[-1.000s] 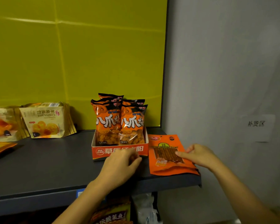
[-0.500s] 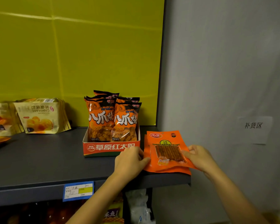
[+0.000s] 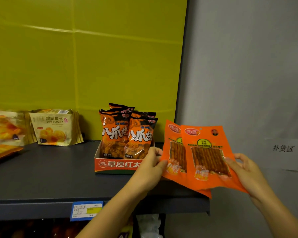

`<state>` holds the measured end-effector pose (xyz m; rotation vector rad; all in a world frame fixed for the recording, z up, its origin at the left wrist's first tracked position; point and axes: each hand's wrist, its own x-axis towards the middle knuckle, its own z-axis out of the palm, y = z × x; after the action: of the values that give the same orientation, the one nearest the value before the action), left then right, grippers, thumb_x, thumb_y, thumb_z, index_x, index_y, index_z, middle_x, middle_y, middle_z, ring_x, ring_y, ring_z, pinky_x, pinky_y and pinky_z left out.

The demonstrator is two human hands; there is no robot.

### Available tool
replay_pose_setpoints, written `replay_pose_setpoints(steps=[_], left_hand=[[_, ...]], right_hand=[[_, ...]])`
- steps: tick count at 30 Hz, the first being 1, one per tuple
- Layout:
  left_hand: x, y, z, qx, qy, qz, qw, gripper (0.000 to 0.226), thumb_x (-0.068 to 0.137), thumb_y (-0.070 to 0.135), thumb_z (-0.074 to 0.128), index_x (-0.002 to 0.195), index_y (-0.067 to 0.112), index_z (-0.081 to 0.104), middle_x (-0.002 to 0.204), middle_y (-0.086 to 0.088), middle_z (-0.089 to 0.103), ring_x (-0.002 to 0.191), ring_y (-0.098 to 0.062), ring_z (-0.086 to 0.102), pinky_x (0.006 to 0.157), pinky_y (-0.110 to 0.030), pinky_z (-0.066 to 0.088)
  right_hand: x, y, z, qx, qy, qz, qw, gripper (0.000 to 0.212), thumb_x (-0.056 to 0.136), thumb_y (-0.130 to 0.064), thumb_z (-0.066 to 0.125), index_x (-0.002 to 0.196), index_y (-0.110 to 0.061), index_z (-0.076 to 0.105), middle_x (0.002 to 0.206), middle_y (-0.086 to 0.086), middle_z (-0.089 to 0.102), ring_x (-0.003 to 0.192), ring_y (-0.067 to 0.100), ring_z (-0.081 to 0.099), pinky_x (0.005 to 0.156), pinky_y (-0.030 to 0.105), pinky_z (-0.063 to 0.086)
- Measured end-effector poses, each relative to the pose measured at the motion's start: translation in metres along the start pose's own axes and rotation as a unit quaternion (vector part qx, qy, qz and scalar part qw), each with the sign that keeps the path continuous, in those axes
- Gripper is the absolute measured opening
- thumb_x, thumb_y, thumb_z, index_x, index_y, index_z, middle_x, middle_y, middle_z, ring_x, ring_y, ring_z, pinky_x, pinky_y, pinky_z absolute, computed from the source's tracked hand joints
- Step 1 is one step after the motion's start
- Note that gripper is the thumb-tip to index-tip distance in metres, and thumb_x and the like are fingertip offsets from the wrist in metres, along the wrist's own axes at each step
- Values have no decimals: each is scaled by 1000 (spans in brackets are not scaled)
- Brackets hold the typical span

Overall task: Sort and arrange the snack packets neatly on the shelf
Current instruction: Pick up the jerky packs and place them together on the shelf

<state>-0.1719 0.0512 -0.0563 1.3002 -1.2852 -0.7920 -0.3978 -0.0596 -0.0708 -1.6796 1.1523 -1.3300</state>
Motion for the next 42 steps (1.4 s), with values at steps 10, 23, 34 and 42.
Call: replay_pose_setpoints(steps=[10, 23, 34, 42], left_hand=[[-109, -5, -155, -19, 267, 55, 962, 17, 88, 13, 53, 106, 14, 53, 86, -9, 74, 67, -10, 68, 57, -16, 54], [-310, -23, -359, 54, 548, 28, 834, 18, 93, 3, 45, 101, 17, 52, 88, -9, 65, 50, -2, 64, 47, -16, 52], [-479, -29, -502, 79, 615, -6, 785, 19, 91, 1, 46, 100, 16, 55, 87, -9, 66, 60, -11, 64, 48, -13, 52], [-532, -25, -588, 97, 645, 1, 758, 25, 92, 2, 45, 89, 26, 53, 90, -3, 63, 62, -9, 66, 49, -11, 52]], right_hand=[[-18, -78, 110, 86, -176, -61, 979, 60, 53, -80, 59, 90, -33, 54, 89, 3, 72, 69, 22, 71, 61, 34, 53], [-109, -170, 334, 174, -337, -106, 919, 7, 93, -19, 48, 90, -23, 54, 72, -1, 73, 59, 11, 70, 59, 33, 55], [-263, -268, 536, 237, -428, -78, 869, 9, 94, -17, 48, 88, -22, 52, 86, 11, 67, 67, 19, 66, 70, 41, 52], [-337, -321, 646, 248, -438, -68, 862, 14, 93, -16, 50, 81, -22, 51, 86, 15, 67, 70, 24, 61, 67, 37, 48]])
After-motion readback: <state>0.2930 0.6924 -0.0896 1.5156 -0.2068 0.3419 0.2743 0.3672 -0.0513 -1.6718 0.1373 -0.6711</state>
